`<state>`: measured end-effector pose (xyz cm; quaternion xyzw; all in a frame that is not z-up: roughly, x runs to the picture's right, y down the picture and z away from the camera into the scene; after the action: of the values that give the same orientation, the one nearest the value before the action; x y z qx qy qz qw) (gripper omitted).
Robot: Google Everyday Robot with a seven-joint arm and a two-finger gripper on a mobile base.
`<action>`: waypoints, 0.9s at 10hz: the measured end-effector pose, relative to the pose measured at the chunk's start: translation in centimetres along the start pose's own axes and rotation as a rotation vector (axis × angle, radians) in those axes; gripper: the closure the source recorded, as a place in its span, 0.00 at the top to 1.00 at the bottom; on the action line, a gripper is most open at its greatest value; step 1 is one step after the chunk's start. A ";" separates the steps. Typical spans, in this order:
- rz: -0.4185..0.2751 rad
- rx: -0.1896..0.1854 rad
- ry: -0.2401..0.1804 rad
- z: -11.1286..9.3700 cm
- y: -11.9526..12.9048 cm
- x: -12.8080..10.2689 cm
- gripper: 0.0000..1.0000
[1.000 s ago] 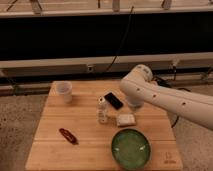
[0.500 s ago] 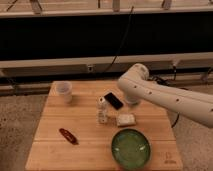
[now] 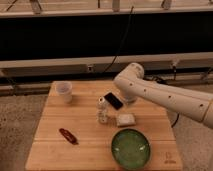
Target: Knock the bottle over
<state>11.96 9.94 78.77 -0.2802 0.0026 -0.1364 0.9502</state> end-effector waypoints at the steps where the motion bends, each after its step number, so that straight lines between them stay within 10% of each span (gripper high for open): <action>1: -0.008 -0.002 0.001 0.2 0.0 -0.2 0.00; 9: -0.147 0.003 -0.018 0.4 -2.3 -6.8 0.00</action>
<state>4.84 10.09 79.82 -0.2793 -0.0266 -0.2035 0.9380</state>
